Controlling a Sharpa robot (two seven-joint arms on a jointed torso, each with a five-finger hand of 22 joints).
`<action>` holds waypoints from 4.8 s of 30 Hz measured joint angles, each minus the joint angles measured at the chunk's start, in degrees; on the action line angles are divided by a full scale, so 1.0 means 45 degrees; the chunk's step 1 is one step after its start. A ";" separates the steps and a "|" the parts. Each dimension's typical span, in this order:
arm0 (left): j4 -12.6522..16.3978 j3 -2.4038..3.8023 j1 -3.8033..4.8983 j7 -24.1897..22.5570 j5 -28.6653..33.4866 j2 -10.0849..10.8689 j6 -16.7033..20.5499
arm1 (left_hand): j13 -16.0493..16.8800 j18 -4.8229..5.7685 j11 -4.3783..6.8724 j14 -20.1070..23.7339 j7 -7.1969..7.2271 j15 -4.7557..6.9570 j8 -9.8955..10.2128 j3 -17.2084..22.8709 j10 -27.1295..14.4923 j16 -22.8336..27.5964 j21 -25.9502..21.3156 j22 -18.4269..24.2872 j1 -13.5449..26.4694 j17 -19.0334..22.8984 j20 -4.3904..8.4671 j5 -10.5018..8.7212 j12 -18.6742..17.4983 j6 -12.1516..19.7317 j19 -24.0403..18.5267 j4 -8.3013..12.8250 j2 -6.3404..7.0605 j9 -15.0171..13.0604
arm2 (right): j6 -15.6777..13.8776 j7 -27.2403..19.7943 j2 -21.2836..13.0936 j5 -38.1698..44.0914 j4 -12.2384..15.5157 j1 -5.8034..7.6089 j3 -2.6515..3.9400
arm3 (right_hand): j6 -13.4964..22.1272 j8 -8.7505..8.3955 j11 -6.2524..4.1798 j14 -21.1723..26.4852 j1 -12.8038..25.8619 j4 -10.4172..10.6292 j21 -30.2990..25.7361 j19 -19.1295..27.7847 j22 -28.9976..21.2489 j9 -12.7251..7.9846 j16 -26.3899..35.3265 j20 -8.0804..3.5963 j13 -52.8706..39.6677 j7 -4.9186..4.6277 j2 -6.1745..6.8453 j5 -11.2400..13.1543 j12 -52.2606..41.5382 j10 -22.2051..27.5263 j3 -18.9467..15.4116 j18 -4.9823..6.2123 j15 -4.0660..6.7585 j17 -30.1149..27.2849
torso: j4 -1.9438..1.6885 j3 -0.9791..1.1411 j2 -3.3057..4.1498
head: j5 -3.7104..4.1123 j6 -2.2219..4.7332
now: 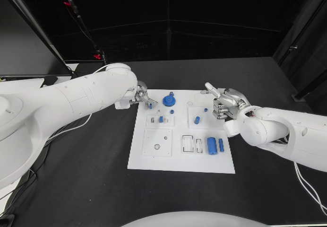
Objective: Assemble the parts on the task board
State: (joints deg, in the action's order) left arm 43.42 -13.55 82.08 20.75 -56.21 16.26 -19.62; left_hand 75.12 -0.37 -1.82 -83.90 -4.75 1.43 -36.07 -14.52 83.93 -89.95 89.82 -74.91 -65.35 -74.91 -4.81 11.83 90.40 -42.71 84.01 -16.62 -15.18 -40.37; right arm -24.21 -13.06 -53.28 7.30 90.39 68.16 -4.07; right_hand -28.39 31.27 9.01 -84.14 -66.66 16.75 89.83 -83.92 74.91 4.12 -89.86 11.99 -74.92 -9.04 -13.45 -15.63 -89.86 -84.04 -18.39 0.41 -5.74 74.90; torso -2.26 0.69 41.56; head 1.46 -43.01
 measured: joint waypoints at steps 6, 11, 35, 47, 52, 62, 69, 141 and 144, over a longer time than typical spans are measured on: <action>-0.0001 0.0000 -0.0010 -0.0042 -0.0001 -0.0020 0.0033 | 0.0003 -0.0001 0.0042 -0.0001 0.0000 -0.0002 0.0000 0.0000 0.0042 0.0000 0.0000 0.0000 -0.0181 0.0000 0.0000 0.0131 -0.0046 0.0000 0.0000 0.0000 -0.0015 -0.0030 | 0.0000 0.0004 -0.0006 0.0000 0.0007 0.0000 0.0000 | 0.0000 0.0000 0.0000 0.0000 -0.0038 0.0000 0.0000 0.0000 0.0000 0.0000 0.0000 0.0000 0.0000 0.0000 -0.0037 0.0000 0.0000 0.0000 0.0000 -0.0001 0.0000 0.0000 | 0.0000 -0.0002 0.0000 | 0.0012 -0.0016; -0.0004 0.0000 -0.0027 -0.0047 -0.0003 -0.0028 0.0033 | 0.0027 0.0000 0.0042 -0.0033 0.0000 0.0010 0.0039 0.0263 0.0042 0.0000 0.0000 0.0000 -0.0654 0.0000 0.0000 0.0433 -0.0032 0.0000 0.0000 0.0022 0.0047 -0.0081 | -0.0001 0.0007 -0.0010 0.0000 0.0012 0.0000 0.0000 | 0.0000 0.0000 0.0000 0.0000 -0.0051 0.0000 0.0000 0.0000 0.0000 0.0000 0.0000 0.0000 0.0000 0.0000 -0.0050 0.0000 0.0000 0.0000 0.0000 -0.0001 0.0000 0.0000 | 0.0000 -0.0002 0.0001 | 0.0023 -0.0028; -0.0006 0.0000 -0.0061 -0.0047 -0.0005 -0.0046 0.0069 | 0.0026 0.0000 0.0110 -0.0017 0.0069 0.0069 0.0189 0.1213 0.0023 0.0000 0.0000 0.0000 -0.1338 0.0000 0.0000 0.2252 -0.0061 0.0071 0.0000 -0.0037 0.0609 -0.0096 | -0.0001 0.0031 -0.0015 0.0000 0.0005 0.0000 0.0000 | 0.0000 -0.0001 0.0000 0.0000 -0.0051 0.0000 0.0000 0.0000 0.0000 0.0001 0.0000 0.0000 0.0000 0.0000 -0.0050 -0.0066 0.0000 0.0000 0.0000 -0.0001 0.0000 0.0000 | 0.0000 -0.0005 0.0001 | 0.0042 -0.0028; -0.0002 0.0000 -0.0068 -0.0064 -0.0007 -0.0047 0.0115 | -0.0040 0.0000 0.0115 -0.0030 0.0068 0.0073 0.0337 0.2103 0.0030 0.0000 0.0000 0.0000 -0.1717 0.0000 0.0000 0.4175 -0.0132 0.0071 0.0000 -0.0049 0.0986 -0.0094 | 0.0002 0.0058 -0.0012 0.0000 -0.0005 0.0000 0.0000 | 0.0045 0.0064 0.0000 0.0000 -0.0051 0.0000 0.0000 0.0000 0.0000 0.0001 0.0000 0.0000 -0.0001 -0.0046 -0.0050 -0.0119 0.0000 0.0000 0.0000 -0.0001 0.0000 0.0000 | 0.0000 -0.0005 0.0000 | 0.0052 -0.0046; 0.0004 0.0000 -0.0070 -0.0078 -0.0008 -0.0039 0.0134 | -0.0045 -0.0001 0.0124 0.0016 0.0115 0.0120 0.0396 0.2820 0.0019 0.0000 0.0000 0.0000 -0.2120 0.0000 0.0000 0.5169 -0.0137 0.0024 0.0000 -0.0039 0.1233 -0.0083 | 0.0005 0.0068 -0.0011 0.0000 -0.0013 0.0000 0.0000 | 0.0045 0.0064 0.0000 0.0000 -0.0073 0.0000 0.0000 0.0000 0.0000 0.0001 0.0000 0.0000 0.0000 -0.0046 -0.0072 -0.0161 0.0000 0.0000 0.0000 -0.0001 0.0000 0.0000 | 0.0000 -0.0004 0.0000 | 0.0061 -0.0060; 0.0028 0.0000 -0.0072 -0.0175 -0.0009 0.0007 0.0258 | -0.0048 0.0000 0.0139 0.0016 0.0138 0.0122 0.0448 0.4519 0.0000 0.0000 0.0000 0.0000 -0.2611 0.0000 0.0014 0.5544 -0.0172 -0.0186 -0.0014 -0.0054 0.1710 -0.0110 | 0.0013 0.0108 -0.0008 0.0003 -0.0058 0.0000 0.0000 | 0.0045 0.0064 0.0000 0.0000 -0.0101 0.0000 0.0000 0.0000 -0.0001 0.0001 0.0000 0.0000 0.0000 -0.0045 -0.0100 -0.0186 0.0000 0.0000 0.0000 0.0000 0.0000 0.0000 | 0.0000 -0.0007 0.0000 | 0.0099 -0.0082; 0.0050 0.0000 -0.0072 -0.0261 -0.0010 0.0039 0.0401 | -0.0030 0.0000 0.0184 -0.0052 0.0076 0.0190 0.0522 0.5419 0.0045 0.0000 0.0000 0.0000 -0.2831 0.0000 0.0094 0.5510 -0.0121 -0.0258 0.0001 -0.0176 0.1930 -0.0162 | 0.0020 0.0136 0.0001 0.0006 -0.0080 0.0000 0.0000 | 0.0045 0.0064 0.0000 0.0000 -0.0100 0.0000 0.0000 0.0000 0.0000 0.0001 0.0000 0.0000 0.0000 -0.0045 -0.0100 -0.0186 0.0000 0.0000 0.0000 0.0000 0.0000 0.0000 | 0.0000 -0.0007 0.0000 | 0.0100 -0.0107; 0.6337 -0.0006 -0.0096 0.0685 0.0906 0.3788 0.2954 | -0.0040 0.0000 0.0154 -0.0072 0.0003 0.0158 0.0563 0.5794 0.0018 0.0000 0.0000 0.0000 -0.2629 0.0000 0.0093 0.5501 -0.0058 -0.0331 0.0000 -0.0526 0.1942 -0.0281 | 0.0057 0.0146 -0.0251 0.0009 -0.0042 -0.0077 -0.0001 | 0.0045 0.0104 0.0000 0.0000 -0.0100 -0.0034 0.0000 0.0000 0.0000 0.0001 0.0000 0.0000 0.0000 -0.0045 -0.0099 -0.0248 0.0000 0.0000 0.0034 -0.0001 0.0000 0.0000 | -0.0026 0.0013 -0.0005 | -0.0052 -0.0381; 0.6308 -0.0007 -0.0111 0.0786 0.0897 0.3732 0.2861 | -0.0041 0.0000 0.0154 -0.0072 0.0000 0.0157 0.0541 0.5794 0.0017 0.0000 0.0000 0.0000 -0.2610 0.0000 0.0093 0.5500 -0.0058 -0.0333 0.0000 -0.0525 0.1961 -0.0280 | 0.0059 0.0145 -0.0250 0.0009 -0.0041 -0.0077 -0.0001 | 0.0045 0.0104 0.0000 0.0000 -0.0100 -0.0034 0.0000 0.0000 0.0000 0.0002 0.0000 0.0000 0.0000 -0.0045 -0.0099 -0.0248 0.0000 0.0000 0.0034 0.0000 0.0000 0.0000 | -0.0026 0.0013 -0.0005 | -0.0051 -0.0392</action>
State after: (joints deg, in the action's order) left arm 71.80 -13.58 81.57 24.29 -52.17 33.06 -6.74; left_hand 74.93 -0.37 -1.13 -84.23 -4.75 2.14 -33.63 11.55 84.00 -89.95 89.82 -74.91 -77.10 -74.91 -4.39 36.58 90.14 -44.20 84.02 -18.99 -6.36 -41.63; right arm -23.94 -12.40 -54.40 7.34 90.21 67.82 -4.08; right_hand -28.19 31.74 9.01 -84.14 -67.10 16.60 89.83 -83.92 74.90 4.13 -89.86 11.99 -74.92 -9.25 -13.90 -16.75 -89.86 -84.04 -18.24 0.41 -5.74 74.90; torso -2.37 0.75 41.53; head 1.23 -44.77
